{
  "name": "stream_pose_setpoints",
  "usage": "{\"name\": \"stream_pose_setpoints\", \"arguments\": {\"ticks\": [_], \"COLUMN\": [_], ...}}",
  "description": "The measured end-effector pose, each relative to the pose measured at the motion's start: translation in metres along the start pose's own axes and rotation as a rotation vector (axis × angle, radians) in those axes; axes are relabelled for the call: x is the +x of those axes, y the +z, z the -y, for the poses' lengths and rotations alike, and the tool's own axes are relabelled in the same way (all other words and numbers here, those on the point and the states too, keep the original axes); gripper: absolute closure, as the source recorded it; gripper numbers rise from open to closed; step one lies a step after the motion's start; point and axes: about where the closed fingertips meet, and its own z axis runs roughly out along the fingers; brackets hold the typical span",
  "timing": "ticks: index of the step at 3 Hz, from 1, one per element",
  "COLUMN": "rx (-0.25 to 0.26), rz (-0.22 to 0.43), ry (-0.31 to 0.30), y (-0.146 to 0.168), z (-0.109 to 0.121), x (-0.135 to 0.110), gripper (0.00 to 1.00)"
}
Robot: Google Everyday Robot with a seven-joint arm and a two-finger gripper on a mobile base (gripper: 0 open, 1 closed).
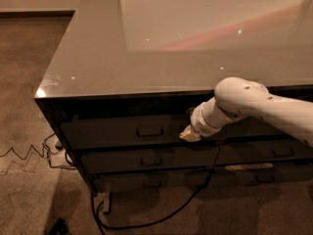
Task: Open top drawer
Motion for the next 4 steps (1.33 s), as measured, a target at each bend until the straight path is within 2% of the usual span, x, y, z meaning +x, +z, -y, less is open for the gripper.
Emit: {"name": "stream_pose_setpoints", "arguments": {"ticks": [1, 2, 3, 4], "rx": [0.000, 0.000, 0.000, 0.000], "rz": [0.000, 0.000, 0.000, 0.000], "ry": [0.000, 0.000, 0.000, 0.000], "y": [-0.005, -0.012, -0.019, -0.022], "z": [0.001, 0.002, 0.003, 0.003], "x": [-0.003, -0.007, -0.010, -0.012], "gripper": [0.88, 1.00, 1.00, 0.81]}}
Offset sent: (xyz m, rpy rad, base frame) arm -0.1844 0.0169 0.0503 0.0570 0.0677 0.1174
